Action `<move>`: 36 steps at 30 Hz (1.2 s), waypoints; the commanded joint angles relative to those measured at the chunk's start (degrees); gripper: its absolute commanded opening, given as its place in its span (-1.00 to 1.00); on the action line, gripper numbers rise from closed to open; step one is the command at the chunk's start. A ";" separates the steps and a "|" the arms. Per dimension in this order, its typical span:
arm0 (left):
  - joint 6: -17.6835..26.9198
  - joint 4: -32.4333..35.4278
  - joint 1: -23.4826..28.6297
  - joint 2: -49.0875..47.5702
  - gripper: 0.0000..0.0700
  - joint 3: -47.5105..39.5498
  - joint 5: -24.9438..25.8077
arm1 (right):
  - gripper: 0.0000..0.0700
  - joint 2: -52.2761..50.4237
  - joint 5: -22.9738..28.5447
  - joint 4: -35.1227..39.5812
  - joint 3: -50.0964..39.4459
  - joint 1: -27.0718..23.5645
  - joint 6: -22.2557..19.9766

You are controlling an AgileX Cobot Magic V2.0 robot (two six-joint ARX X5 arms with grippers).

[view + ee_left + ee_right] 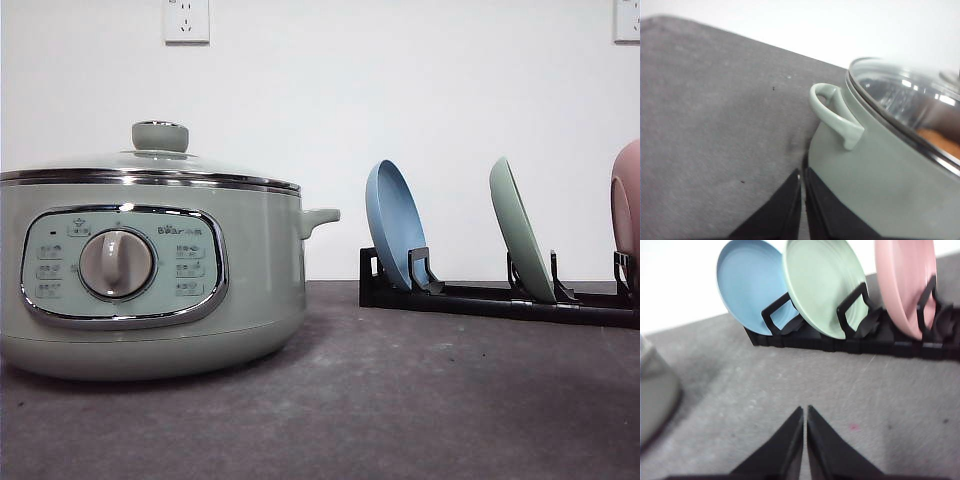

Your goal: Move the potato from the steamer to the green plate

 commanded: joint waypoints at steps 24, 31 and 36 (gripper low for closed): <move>-11.45 -6.41 0.13 5.71 -0.97 20.13 7.50 | -1.00 4.03 -2.75 -2.46 19.36 -0.09 5.41; -3.26 -12.94 0.13 15.45 -0.97 31.73 13.57 | -1.00 12.91 -2.82 -8.26 30.66 -0.09 -0.74; 2.26 -18.17 0.02 23.28 -0.97 39.43 19.20 | -1.00 20.76 -4.59 -16.46 39.49 -0.09 -6.95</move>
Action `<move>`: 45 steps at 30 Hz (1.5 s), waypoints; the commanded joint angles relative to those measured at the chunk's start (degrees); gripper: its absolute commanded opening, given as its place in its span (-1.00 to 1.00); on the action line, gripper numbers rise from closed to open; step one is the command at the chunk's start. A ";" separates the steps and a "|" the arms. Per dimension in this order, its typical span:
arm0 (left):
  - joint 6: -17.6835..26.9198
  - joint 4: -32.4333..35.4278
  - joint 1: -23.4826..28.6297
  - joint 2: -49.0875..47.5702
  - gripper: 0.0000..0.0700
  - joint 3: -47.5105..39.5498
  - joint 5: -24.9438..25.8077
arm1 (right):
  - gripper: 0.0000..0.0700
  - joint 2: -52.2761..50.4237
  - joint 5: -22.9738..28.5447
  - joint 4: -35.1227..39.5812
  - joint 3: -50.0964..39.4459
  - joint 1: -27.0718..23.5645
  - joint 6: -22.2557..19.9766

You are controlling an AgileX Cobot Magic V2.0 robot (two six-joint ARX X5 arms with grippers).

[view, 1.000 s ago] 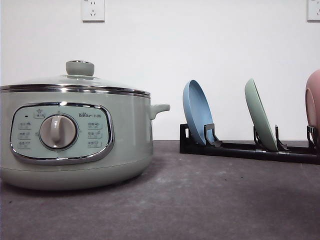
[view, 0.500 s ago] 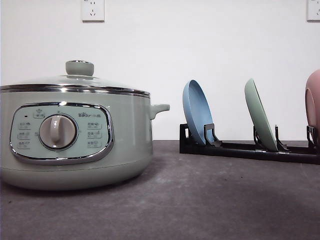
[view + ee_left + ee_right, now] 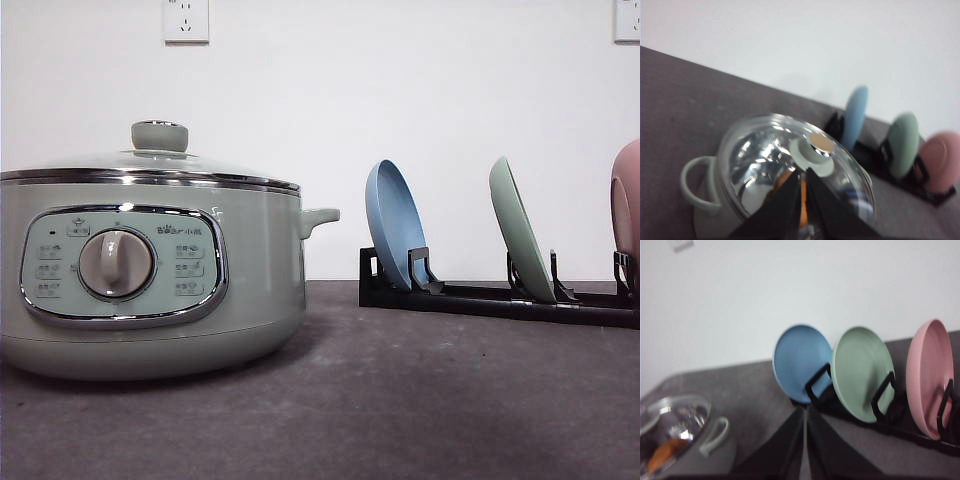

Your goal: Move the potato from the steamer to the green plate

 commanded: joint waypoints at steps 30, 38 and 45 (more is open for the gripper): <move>21.50 -22.00 -6.75 16.28 0.58 19.36 8.38 | 0.56 21.11 -9.06 -31.15 22.78 7.02 -20.24; 21.48 -21.87 -6.75 16.28 0.63 19.36 8.38 | 0.63 21.11 -9.08 -31.15 22.78 7.02 -19.51; 21.48 -21.87 -6.75 16.28 0.63 19.36 8.38 | 0.63 21.13 -9.08 -31.15 22.78 7.02 -19.17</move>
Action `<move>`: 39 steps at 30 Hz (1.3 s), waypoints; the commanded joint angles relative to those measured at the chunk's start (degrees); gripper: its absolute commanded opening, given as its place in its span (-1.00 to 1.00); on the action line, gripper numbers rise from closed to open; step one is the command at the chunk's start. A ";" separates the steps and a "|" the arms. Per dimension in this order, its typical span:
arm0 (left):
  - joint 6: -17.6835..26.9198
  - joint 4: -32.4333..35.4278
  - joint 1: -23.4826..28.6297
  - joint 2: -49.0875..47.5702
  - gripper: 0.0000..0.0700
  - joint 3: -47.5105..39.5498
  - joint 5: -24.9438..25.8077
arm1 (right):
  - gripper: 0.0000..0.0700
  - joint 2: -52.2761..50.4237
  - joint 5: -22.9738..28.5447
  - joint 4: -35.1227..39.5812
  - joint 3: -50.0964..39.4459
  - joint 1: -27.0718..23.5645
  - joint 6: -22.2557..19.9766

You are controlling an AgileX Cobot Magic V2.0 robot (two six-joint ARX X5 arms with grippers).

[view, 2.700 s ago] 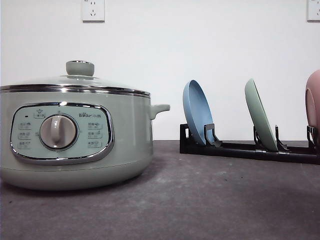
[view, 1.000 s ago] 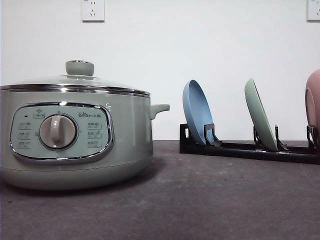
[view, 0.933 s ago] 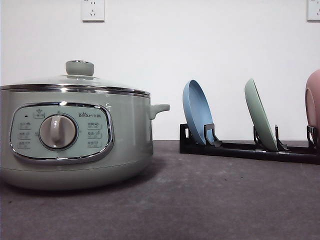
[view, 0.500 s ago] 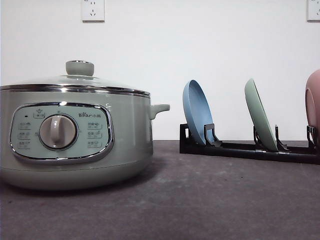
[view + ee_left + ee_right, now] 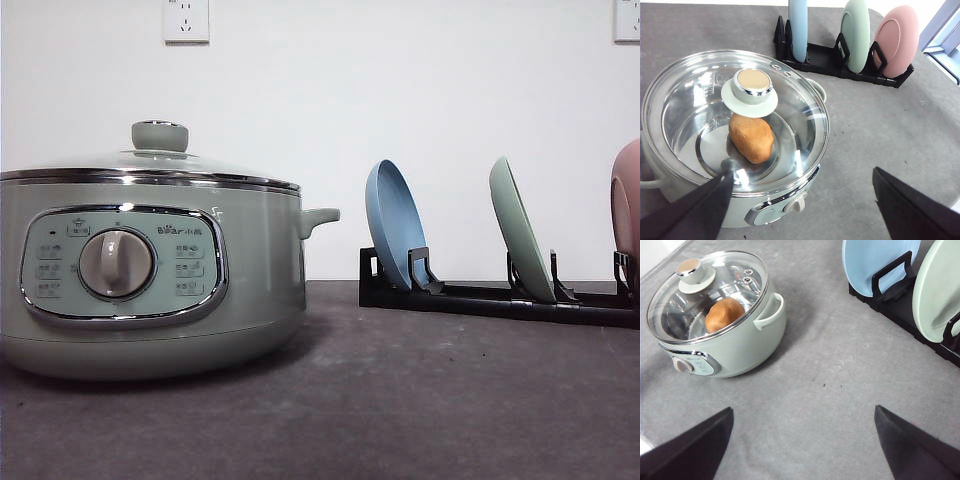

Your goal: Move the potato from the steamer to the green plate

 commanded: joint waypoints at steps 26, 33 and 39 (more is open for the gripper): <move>0.52 0.68 -0.13 0.31 0.63 1.18 0.15 | 0.63 24.89 6.02 13.78 16.89 0.15 14.21; 0.53 0.66 -0.13 0.31 0.63 1.18 0.15 | 0.63 39.10 8.29 14.19 28.36 0.15 14.58; 0.52 0.66 -0.13 0.31 0.63 1.18 0.15 | 0.63 49.11 9.21 14.63 35.20 0.15 14.61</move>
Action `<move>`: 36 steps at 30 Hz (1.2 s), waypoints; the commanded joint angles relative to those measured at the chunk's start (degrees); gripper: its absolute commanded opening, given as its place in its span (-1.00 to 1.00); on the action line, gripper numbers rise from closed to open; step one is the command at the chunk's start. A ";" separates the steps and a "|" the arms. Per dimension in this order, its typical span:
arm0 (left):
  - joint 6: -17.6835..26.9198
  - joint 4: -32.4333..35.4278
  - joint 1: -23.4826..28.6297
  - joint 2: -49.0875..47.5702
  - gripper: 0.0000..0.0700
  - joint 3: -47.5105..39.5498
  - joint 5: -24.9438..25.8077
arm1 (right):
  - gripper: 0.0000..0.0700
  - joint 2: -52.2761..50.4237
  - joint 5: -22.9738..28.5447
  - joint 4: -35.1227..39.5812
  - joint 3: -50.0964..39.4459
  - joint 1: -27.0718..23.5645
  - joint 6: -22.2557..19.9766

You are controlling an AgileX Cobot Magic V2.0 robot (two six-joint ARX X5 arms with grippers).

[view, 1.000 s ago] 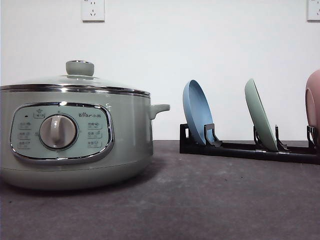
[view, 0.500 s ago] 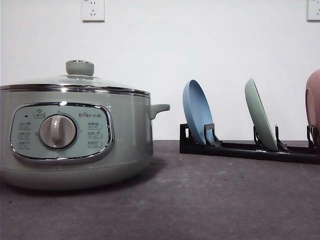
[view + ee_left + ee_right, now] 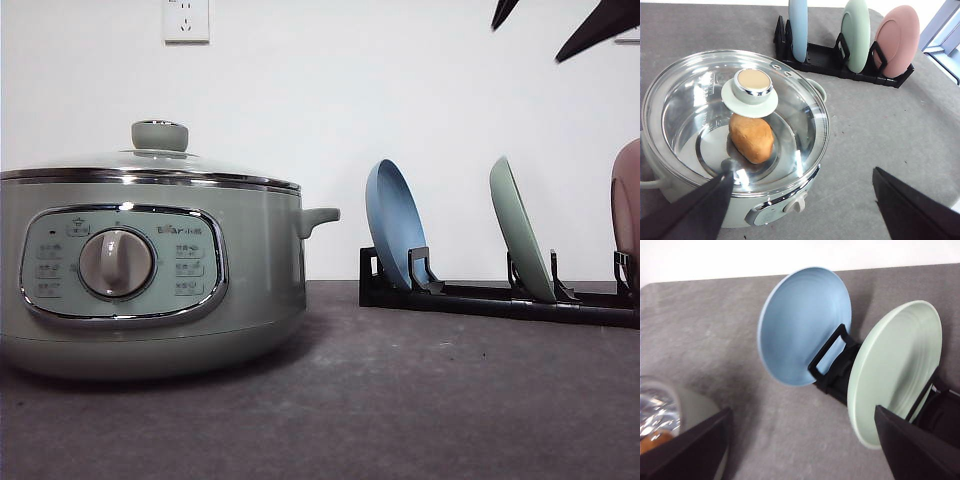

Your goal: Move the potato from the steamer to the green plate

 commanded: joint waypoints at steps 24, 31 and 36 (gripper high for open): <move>0.55 0.64 -0.13 0.31 0.63 1.18 0.15 | 0.21 19.08 3.24 9.60 3.00 0.15 1.68; 0.55 0.68 -0.13 0.31 0.63 1.18 0.15 | -0.38 19.83 3.33 9.93 3.00 0.15 1.64; 0.55 0.66 -0.13 0.31 0.63 1.18 0.15 | -0.68 19.83 3.30 10.48 3.00 0.09 1.66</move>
